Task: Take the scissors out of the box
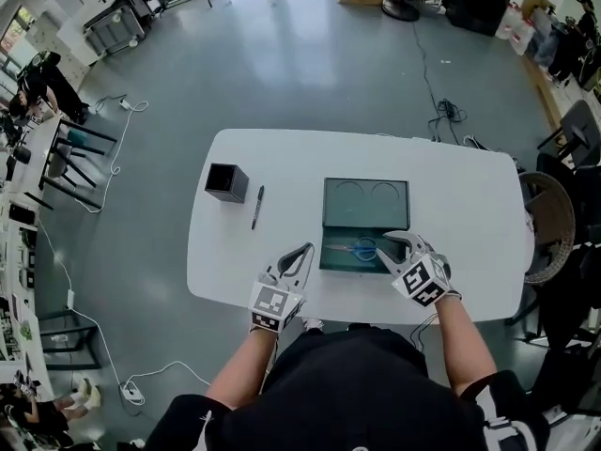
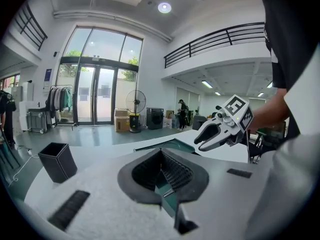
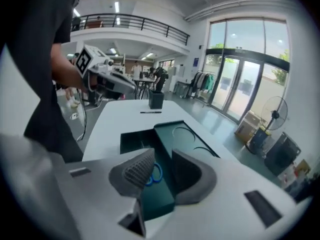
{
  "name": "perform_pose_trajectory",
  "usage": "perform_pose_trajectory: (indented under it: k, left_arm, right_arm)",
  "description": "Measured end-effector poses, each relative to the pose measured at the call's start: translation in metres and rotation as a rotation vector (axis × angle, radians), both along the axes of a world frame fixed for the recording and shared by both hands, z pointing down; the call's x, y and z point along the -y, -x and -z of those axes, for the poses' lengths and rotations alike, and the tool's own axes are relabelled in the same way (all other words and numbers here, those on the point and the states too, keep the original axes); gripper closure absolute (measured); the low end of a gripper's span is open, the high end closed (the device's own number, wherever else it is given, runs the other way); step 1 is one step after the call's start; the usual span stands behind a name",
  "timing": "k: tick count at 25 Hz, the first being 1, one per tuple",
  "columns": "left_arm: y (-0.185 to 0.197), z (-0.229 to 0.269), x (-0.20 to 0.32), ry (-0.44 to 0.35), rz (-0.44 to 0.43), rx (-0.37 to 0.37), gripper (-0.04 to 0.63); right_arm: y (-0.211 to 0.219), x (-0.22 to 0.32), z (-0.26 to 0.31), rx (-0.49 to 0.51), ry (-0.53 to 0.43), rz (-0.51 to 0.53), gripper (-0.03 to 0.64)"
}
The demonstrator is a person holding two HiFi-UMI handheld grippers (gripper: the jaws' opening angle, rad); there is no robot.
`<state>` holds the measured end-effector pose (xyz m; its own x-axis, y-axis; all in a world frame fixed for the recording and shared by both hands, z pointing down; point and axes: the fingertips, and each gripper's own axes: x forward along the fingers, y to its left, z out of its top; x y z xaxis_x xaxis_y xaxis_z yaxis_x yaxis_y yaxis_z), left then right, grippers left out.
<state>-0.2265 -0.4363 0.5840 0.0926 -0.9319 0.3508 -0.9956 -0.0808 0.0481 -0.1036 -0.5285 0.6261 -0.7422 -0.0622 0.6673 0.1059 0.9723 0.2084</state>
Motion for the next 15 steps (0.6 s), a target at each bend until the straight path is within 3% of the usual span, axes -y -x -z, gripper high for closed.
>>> perform_pose_trajectory:
  k: [10,15]
  left_arm:
    - [0.018,-0.012,-0.012,0.002,0.084,-0.036,0.588]
    - [0.027,-0.016,-0.017,0.007,0.107,-0.043,0.588]
  right_arm:
    - [0.015,-0.014,-0.090,-0.331,-0.069,0.231,0.480]
    - [0.024,-0.021,-0.117,-0.456,-0.042,0.260,0.482]
